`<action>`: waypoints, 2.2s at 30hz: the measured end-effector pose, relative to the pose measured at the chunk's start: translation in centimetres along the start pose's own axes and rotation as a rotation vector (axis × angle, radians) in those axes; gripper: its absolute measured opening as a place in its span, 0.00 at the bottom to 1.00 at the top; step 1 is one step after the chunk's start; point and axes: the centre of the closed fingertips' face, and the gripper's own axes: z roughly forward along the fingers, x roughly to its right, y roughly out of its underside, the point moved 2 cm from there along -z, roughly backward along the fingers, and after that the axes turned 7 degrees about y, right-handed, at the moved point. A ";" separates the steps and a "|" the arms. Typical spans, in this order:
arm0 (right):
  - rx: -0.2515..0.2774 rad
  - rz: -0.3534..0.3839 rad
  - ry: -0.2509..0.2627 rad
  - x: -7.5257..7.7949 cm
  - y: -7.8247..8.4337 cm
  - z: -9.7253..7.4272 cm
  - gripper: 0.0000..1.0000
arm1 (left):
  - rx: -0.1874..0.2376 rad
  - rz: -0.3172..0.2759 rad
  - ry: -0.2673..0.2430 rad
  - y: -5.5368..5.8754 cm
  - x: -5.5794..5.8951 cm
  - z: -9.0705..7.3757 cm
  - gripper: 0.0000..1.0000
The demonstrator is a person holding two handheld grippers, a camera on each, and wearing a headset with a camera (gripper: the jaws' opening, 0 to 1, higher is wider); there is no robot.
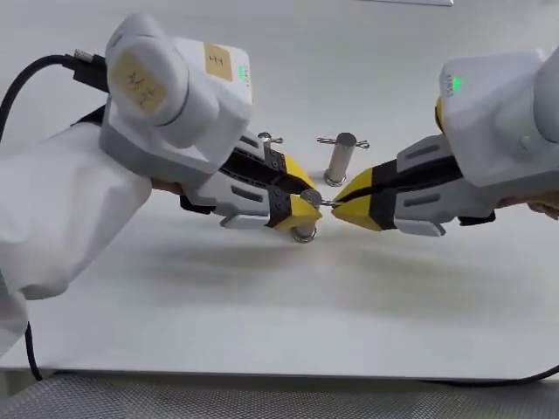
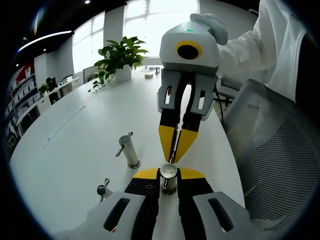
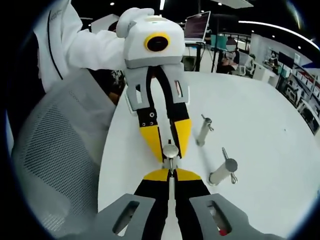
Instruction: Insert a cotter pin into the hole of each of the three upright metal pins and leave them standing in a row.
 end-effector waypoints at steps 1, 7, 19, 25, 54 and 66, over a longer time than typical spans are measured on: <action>0.000 -0.008 -0.003 0.0 0.0 0.0 0.00 | -0.001 0.001 0.001 0.0 0.0 0.0 0.10; -0.001 -0.075 -0.022 0.0 -0.2 0.3 0.00 | -0.001 0.006 0.001 0.0 0.0 0.0 0.10; 0.019 -0.120 -0.055 0.2 -0.6 0.6 0.00 | -0.002 0.006 -0.001 -0.1 -0.1 0.1 0.10; 0.022 -0.111 -0.061 0.3 -0.6 0.7 0.00 | -0.005 0.016 -0.004 0.0 -0.2 0.1 0.10; 0.124 0.111 0.016 -0.8 -1.3 0.4 0.21 | 0.130 -0.177 -0.143 1.6 3.2 -4.9 0.99; 0.092 0.095 0.000 -0.6 -1.4 1.9 0.16 | 0.130 -0.220 -0.148 2.8 4.9 -5.5 0.99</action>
